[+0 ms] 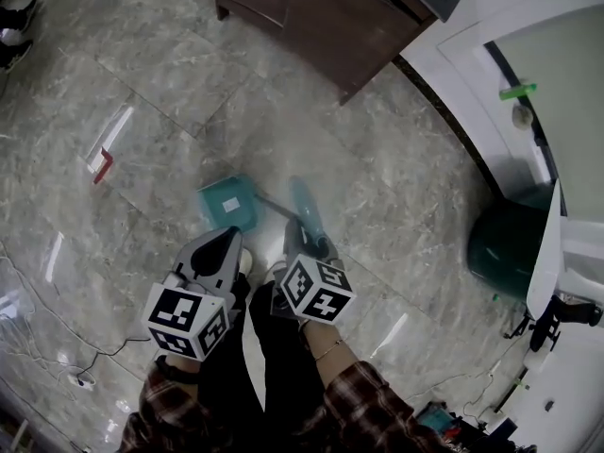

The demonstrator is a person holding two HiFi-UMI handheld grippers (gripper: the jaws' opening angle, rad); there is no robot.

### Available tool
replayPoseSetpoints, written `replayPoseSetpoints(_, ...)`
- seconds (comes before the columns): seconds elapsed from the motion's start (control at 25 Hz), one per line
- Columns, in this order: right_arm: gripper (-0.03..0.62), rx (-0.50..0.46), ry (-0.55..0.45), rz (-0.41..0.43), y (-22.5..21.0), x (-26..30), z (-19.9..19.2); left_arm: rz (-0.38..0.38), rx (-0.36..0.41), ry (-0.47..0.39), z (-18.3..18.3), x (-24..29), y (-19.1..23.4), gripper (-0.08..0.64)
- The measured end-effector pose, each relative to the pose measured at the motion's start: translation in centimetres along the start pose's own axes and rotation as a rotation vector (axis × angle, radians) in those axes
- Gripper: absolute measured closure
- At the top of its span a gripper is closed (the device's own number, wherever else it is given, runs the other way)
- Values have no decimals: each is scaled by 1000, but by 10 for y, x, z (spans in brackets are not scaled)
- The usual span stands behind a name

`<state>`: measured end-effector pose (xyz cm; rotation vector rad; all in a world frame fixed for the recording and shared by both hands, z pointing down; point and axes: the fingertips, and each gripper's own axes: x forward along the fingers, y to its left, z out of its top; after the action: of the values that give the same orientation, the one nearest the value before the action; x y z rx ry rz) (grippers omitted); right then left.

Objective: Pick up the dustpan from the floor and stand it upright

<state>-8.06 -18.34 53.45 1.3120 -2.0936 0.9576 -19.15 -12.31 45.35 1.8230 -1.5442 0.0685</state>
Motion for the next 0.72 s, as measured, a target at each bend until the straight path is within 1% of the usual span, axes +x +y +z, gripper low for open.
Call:
replayPoseSetpoints(0.08,491,5,0,-22,-3,-1,-2,6,0,-8,1,-6,4,551)
replayPoseSetpoints(0.16,491,30,7,-29,-5,-4,-4,14,-1,-16,3,-12,8,551)
replayPoseSetpoints(0.32,457,131,30,-3,-6,-10,-8,22,-1,-26,7,-23,10,551)
replayPoseSetpoints(0.48,443,152,66,4,-3,-17,-15,22,5,-31,14,-31,6,551)
replayPoseSetpoints(0.6,442,161,137,28,3,-22,-29,13,10,-40,23,-35,-1,551)
replayPoseSetpoints(0.72,443,183,246,100,13,-35,-49,-7,16,-46,34,-38,-17,551)
